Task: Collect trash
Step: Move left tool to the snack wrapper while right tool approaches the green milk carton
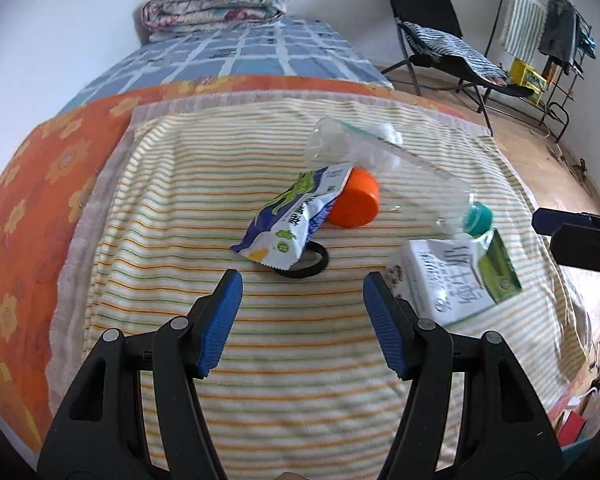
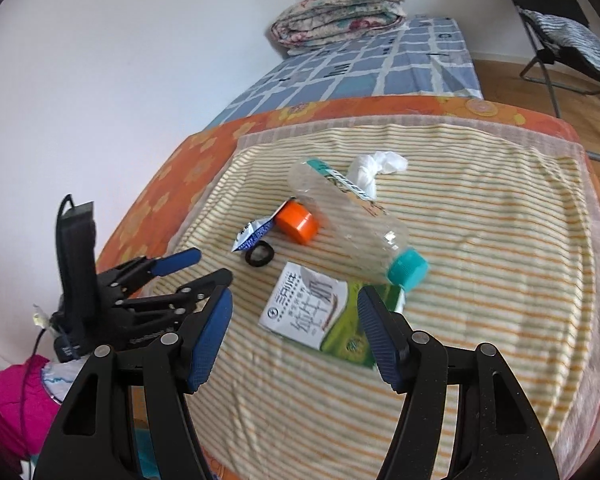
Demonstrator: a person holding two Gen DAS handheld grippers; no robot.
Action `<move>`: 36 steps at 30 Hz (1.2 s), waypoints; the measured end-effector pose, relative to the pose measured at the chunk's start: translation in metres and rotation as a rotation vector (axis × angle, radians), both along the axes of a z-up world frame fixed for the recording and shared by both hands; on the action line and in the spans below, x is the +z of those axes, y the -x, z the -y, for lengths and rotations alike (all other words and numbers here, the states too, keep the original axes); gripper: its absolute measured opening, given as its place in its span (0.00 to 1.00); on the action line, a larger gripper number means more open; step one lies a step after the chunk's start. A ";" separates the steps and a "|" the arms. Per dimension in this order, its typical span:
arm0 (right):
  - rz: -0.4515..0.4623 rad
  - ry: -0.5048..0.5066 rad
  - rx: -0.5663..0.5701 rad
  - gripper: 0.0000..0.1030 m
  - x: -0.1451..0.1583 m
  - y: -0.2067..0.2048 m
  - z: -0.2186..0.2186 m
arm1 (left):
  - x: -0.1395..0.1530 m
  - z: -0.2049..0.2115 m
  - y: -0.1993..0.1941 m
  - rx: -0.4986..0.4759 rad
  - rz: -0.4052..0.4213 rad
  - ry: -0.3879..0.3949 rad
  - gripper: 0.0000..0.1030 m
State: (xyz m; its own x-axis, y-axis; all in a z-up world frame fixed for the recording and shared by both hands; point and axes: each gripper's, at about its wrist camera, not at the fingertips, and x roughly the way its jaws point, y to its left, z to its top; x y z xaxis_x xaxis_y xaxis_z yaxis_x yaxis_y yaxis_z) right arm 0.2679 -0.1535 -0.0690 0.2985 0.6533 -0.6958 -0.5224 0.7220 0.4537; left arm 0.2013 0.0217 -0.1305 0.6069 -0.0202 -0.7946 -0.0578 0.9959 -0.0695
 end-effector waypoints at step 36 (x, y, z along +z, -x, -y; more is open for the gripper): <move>0.006 0.244 0.292 0.63 -0.038 0.009 -0.044 | -0.023 -0.018 -0.054 0.015 -0.003 -0.017 0.52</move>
